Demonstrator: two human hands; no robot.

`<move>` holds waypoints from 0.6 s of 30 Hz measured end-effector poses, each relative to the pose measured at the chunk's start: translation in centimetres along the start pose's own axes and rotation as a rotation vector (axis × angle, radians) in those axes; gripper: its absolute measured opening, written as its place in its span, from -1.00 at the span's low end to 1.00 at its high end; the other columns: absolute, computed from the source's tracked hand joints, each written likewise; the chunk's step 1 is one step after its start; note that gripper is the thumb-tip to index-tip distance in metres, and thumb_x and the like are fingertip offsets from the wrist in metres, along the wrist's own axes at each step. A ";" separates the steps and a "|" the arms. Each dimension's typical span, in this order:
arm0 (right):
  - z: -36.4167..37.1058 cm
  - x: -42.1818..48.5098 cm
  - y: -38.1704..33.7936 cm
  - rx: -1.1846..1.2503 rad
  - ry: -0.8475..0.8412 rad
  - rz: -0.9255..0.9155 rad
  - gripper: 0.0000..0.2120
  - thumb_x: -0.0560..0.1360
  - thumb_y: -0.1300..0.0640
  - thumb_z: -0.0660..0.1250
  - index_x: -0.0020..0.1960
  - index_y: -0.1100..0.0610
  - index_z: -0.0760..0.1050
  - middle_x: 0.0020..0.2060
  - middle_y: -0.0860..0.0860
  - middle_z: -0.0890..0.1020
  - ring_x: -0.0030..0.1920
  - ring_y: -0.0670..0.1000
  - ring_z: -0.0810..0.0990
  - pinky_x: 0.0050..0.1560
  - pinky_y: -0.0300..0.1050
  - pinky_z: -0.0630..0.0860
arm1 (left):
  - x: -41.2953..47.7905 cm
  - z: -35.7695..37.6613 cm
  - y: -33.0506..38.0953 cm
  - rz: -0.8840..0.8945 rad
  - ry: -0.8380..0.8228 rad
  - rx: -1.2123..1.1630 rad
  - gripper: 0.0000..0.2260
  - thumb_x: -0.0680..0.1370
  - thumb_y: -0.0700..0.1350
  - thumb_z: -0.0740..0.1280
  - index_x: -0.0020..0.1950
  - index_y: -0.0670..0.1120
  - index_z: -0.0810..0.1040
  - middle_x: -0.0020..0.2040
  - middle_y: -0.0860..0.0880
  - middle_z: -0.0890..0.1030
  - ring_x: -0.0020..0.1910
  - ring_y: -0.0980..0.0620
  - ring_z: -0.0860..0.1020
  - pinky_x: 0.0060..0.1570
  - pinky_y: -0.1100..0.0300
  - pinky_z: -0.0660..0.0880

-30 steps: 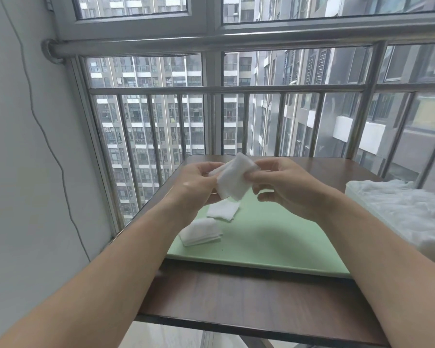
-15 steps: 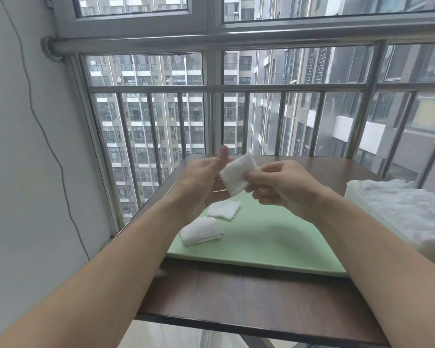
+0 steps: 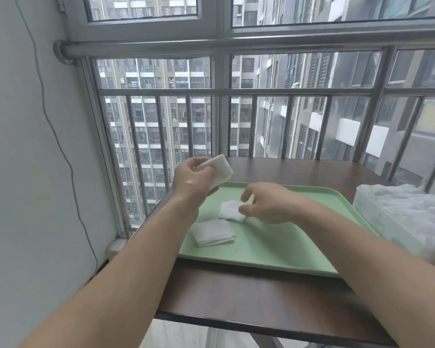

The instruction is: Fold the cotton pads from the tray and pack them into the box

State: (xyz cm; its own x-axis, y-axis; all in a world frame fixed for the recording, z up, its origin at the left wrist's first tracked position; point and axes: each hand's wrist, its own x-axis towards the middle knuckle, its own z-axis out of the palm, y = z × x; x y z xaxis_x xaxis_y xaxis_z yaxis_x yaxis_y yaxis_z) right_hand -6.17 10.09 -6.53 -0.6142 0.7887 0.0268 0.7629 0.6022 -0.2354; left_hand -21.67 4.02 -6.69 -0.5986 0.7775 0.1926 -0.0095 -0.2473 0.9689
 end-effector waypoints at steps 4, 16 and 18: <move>0.1 1.1 -1.0 -0.054 -0.043 0.025 -0.60 0.55 -0.14 0.33 0.14 0.18 0.60 0.08 0.11 0.66 0.08 0.13 0.62 0.12 0.03 0.56 | 0.0 -0.1 -0.2 -0.009 0.008 0.011 -0.85 0.58 -0.29 0.31 -0.04 -0.03 0.52 0.01 -0.02 0.56 -0.01 0.01 0.57 -0.08 0.10 0.67; 0.3 1.0 -0.1 0.702 0.058 -0.070 -0.80 0.41 0.41 0.39 -0.16 0.15 0.45 -0.20 0.11 0.52 -0.26 0.04 0.50 -0.20 -0.08 0.53 | 0.4 -0.2 -0.5 0.001 0.056 0.026 -0.87 0.57 -0.27 0.31 -0.01 -0.04 0.52 0.00 -0.03 0.58 -0.05 0.02 0.59 -0.12 0.10 0.66; -0.1 0.5 0.6 0.887 0.055 -0.091 -0.74 0.42 0.46 0.38 -0.10 0.15 0.41 -0.14 0.15 0.50 -0.20 0.10 0.53 -0.09 0.05 0.60 | 0.5 -0.2 -0.5 0.006 0.072 0.036 -0.87 0.56 -0.26 0.33 -0.02 -0.02 0.52 -0.03 -0.04 0.60 -0.11 0.02 0.59 -0.09 0.07 0.65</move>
State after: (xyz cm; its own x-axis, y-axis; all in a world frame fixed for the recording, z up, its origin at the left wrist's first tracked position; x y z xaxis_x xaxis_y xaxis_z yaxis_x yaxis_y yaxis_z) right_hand -5.99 10.90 -6.53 -0.6368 0.7611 0.1234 0.2605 0.3631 -0.8946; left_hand -22.17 4.40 -7.15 -0.6546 0.7323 0.1878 0.0219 -0.2300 0.9730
